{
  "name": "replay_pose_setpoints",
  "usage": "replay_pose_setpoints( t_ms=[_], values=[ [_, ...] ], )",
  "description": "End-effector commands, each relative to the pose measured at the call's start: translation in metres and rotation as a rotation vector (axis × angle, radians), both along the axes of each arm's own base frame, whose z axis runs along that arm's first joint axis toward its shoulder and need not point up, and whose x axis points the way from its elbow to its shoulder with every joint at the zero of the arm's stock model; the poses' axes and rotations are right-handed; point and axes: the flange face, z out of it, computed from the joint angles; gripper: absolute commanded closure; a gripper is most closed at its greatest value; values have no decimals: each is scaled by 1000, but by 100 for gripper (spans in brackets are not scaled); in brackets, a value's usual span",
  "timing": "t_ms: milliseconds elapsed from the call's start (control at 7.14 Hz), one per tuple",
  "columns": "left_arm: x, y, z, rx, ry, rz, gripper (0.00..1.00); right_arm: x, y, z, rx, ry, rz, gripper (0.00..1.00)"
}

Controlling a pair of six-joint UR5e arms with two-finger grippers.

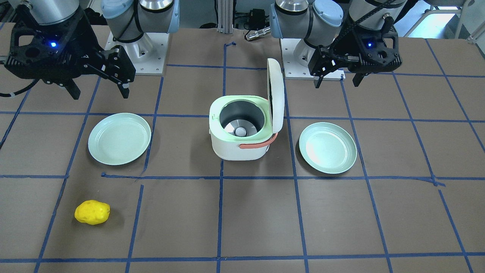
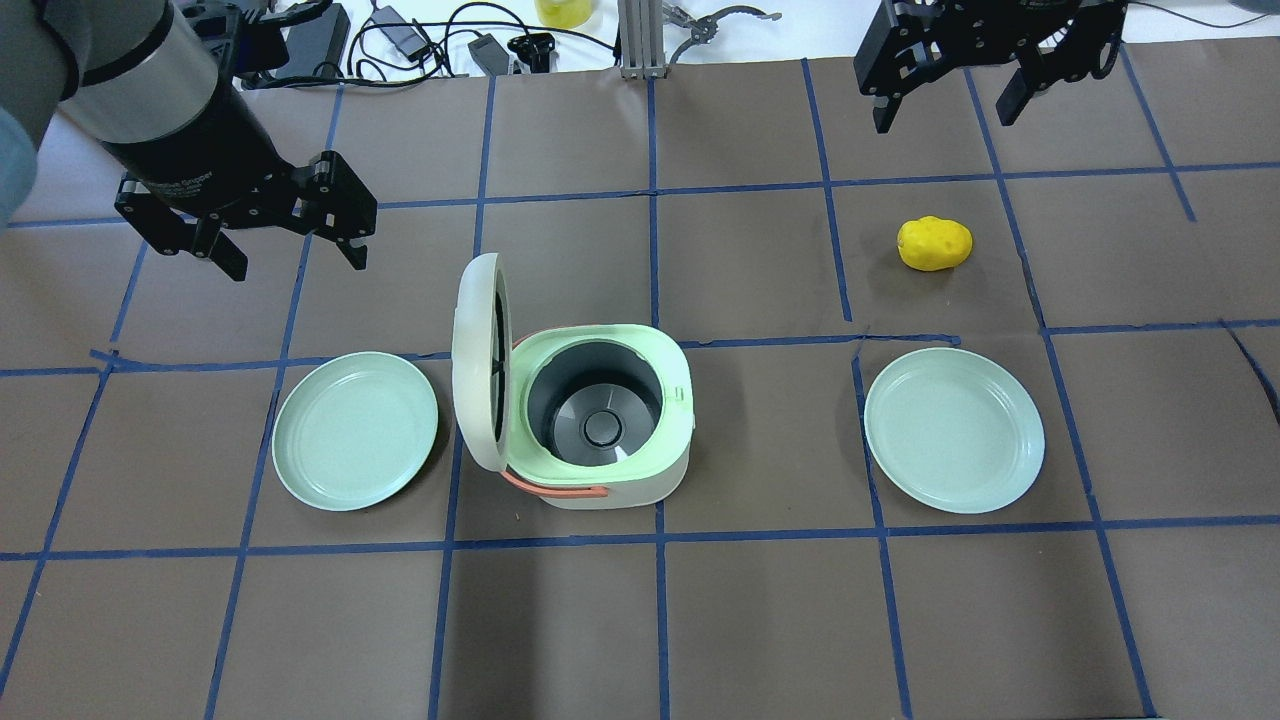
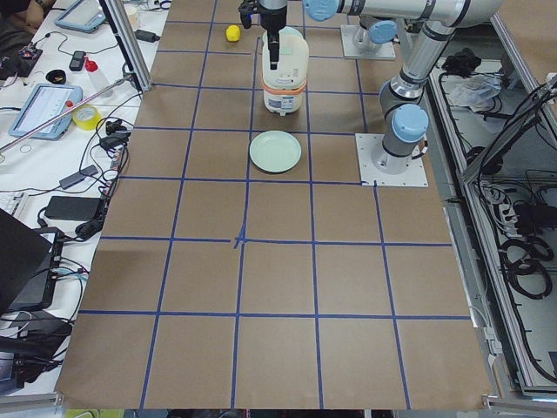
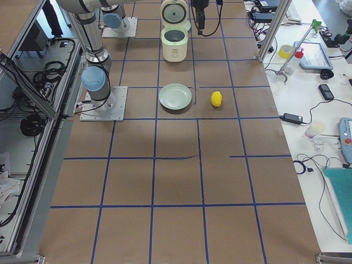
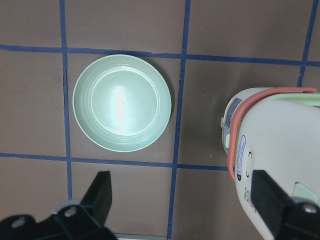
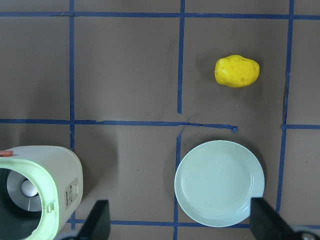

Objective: Press rice cooker button

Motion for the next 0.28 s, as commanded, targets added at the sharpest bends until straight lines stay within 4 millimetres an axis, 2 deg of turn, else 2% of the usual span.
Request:
replay_pose_setpoints(
  t_ms=[0,140],
  values=[
    [0,0,0,0,0,-1,0,-1,0,0,-1,5,2,0],
    [0,0,0,0,0,-1,0,-1,0,-1,4,5,2,0]
  ],
)
